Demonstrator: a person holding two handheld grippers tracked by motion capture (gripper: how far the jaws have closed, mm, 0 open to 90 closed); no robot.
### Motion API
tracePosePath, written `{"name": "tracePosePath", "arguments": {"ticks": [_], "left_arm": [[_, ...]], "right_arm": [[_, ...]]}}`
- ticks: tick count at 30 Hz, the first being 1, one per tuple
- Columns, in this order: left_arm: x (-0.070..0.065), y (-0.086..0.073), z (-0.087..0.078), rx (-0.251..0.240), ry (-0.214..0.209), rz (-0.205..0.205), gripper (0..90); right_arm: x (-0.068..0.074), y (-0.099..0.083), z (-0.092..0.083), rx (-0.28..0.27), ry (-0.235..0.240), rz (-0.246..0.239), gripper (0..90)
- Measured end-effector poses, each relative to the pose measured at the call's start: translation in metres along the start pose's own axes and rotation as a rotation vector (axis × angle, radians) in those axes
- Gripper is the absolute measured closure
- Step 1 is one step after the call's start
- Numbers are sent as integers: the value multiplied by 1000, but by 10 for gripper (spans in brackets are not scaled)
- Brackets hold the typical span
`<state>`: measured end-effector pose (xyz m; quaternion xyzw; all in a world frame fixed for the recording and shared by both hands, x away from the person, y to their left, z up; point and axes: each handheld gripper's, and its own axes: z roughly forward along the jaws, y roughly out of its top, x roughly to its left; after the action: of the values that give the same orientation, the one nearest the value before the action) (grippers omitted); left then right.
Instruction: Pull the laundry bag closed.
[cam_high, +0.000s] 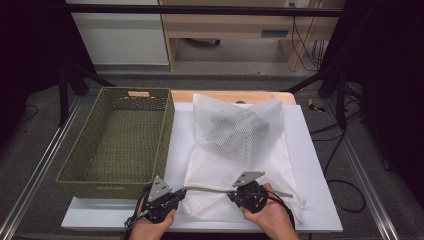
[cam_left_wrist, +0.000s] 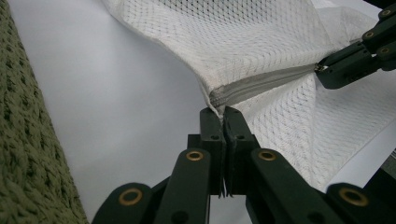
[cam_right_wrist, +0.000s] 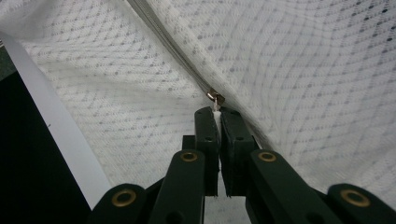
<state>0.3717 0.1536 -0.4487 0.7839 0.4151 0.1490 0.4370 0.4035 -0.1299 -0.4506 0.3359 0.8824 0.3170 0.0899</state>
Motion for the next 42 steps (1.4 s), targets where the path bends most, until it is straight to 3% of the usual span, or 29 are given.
{"name": "tracePosePath", "arguments": {"ticks": [42], "left_arm": [[0,-1,0,1,6,-4,887]], "right_arm": [[-26,-31,-27,1,-44,60,871]]}}
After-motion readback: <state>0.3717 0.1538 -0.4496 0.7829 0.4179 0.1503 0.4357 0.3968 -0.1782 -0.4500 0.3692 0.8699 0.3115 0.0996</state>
